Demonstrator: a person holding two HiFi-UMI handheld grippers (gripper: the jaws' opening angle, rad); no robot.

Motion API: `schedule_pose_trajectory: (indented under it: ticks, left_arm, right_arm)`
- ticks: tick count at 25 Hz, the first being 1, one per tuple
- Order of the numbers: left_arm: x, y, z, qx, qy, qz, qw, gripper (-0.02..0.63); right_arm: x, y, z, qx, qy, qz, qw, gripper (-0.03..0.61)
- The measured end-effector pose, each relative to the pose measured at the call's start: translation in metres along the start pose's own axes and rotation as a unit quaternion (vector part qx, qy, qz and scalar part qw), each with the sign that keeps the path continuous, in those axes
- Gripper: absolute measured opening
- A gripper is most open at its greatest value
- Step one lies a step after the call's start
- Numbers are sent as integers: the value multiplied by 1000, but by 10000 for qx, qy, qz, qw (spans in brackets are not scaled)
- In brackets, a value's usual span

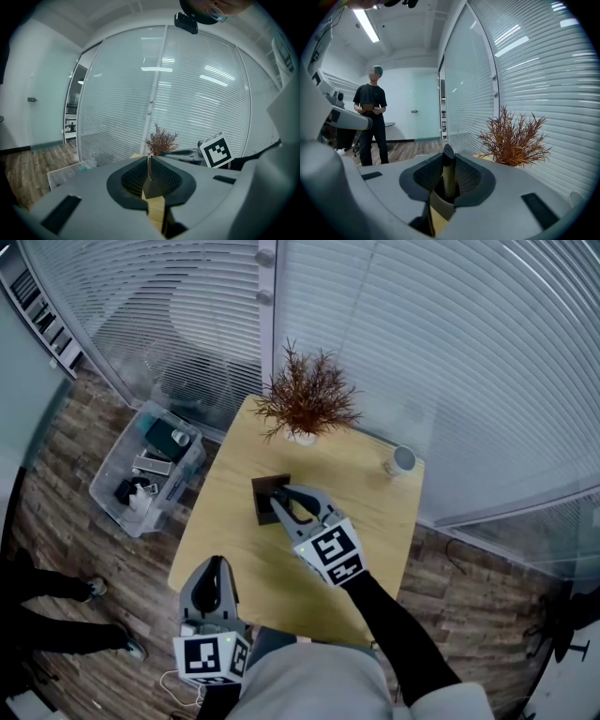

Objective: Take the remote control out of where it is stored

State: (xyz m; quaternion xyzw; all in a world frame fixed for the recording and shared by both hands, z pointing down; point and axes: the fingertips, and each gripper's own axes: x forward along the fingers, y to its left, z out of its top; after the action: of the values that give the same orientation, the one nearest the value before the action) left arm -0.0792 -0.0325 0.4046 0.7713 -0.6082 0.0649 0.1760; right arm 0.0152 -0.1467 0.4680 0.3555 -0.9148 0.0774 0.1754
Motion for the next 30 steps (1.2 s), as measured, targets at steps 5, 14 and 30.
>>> schedule_pose_trajectory:
  ticks: [5, 14, 30]
  left_arm:
    - [-1, -1, 0, -11, -1, -13, 10000, 28]
    - [0, 0, -2, -6, 15, -10, 10000, 28]
    - [1, 0, -1, 47, 11, -14, 10000, 28]
  right_arm:
    - [-1, 0, 1, 2, -3, -8, 10000, 78]
    - [-1, 0, 3, -5, -28, -27, 10000, 78]
    - [-3, -2, 5, 14, -64, -57, 10000, 78]
